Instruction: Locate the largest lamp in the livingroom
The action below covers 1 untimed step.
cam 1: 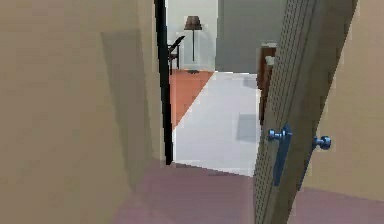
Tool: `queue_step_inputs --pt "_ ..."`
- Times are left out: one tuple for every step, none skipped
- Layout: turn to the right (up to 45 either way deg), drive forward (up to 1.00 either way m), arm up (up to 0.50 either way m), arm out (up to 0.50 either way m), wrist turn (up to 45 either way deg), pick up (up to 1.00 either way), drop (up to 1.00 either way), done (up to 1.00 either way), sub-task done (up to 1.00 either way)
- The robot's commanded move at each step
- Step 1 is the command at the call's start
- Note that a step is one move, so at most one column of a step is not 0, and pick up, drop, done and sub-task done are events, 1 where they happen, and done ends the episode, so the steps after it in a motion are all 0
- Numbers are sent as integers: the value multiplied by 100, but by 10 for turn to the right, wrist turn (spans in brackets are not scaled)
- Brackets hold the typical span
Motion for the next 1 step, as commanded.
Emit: queue_step_inputs --pt "0 50 0 0 0 0 0 0 0"
